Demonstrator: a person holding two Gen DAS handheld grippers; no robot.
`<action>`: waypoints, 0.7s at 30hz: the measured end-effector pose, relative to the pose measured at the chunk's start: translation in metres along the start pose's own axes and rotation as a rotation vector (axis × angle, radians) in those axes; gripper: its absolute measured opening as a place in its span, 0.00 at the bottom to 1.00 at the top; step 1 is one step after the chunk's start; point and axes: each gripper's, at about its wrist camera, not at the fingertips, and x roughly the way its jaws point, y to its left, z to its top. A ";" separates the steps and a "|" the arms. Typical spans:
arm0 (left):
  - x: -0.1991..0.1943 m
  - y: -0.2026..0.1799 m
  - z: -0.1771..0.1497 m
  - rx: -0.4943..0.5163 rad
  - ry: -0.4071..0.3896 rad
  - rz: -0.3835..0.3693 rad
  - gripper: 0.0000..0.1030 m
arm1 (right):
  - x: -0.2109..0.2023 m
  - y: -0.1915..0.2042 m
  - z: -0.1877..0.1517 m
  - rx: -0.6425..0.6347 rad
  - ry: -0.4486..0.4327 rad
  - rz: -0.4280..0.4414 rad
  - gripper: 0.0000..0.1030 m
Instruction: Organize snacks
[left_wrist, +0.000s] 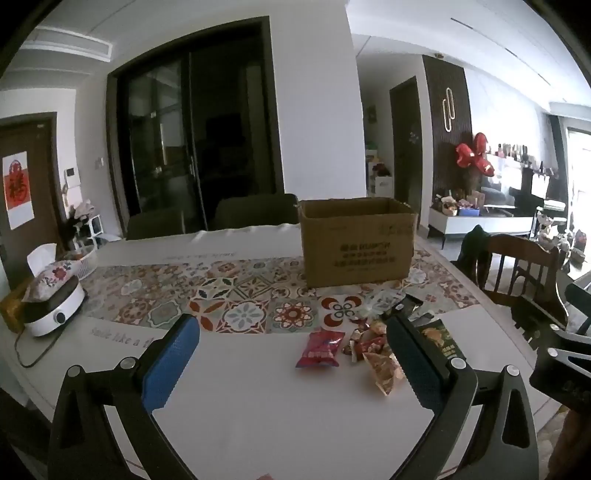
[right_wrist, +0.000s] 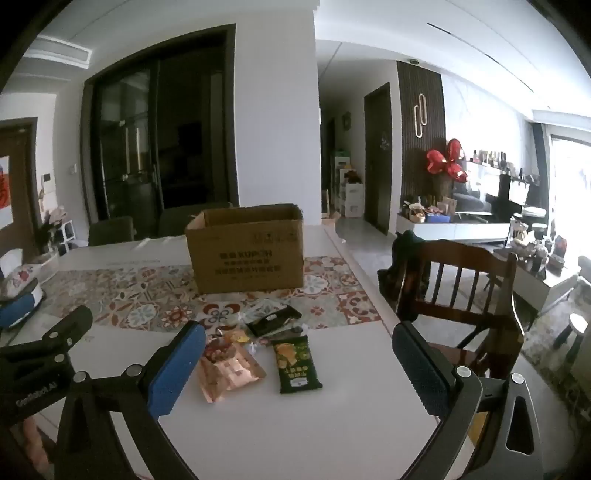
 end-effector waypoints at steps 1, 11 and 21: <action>0.000 0.000 0.001 -0.002 -0.004 0.006 1.00 | 0.000 0.000 0.000 0.000 0.000 0.000 0.99; -0.015 0.003 0.001 -0.005 -0.048 -0.010 1.00 | -0.001 0.001 -0.001 -0.003 -0.007 0.004 0.99; -0.008 0.005 -0.001 -0.015 -0.039 -0.013 1.00 | -0.002 0.002 0.000 -0.004 -0.008 0.003 0.99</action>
